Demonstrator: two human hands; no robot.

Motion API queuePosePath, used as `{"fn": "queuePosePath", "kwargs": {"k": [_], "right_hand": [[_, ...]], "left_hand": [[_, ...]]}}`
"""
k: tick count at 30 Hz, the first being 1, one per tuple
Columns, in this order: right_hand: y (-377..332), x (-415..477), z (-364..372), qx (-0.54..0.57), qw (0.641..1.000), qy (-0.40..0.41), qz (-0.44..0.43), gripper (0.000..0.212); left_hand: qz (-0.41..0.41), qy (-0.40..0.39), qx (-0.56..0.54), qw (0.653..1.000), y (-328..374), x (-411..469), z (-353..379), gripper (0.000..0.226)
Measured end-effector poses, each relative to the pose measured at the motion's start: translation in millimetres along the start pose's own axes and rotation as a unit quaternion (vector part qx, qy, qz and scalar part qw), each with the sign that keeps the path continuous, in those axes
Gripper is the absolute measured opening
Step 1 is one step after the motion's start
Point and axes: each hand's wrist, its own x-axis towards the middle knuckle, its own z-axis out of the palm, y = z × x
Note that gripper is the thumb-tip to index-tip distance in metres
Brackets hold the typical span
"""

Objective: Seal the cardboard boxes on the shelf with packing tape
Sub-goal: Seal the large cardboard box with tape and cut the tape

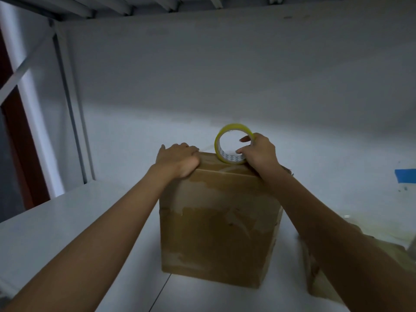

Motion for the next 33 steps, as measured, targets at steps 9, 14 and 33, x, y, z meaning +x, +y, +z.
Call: {"fn": "queuePosePath", "kwargs": {"k": [9,14,33], "right_hand": [[1,2,-50,-0.16,0.981,0.107,0.001,0.03],[37,-1,-108,-0.158,0.973,0.164,0.041,0.025],[89,-28,-173,0.018,0.982,0.134,0.129,0.024]], "left_hand": [[-0.014,0.009,-0.034,0.999,-9,1,-1,0.045],[-0.009,0.006,-0.027,1.0,-6,2,2,0.045],[0.03,0.025,-0.099,0.994,-11,4,0,0.038]]}}
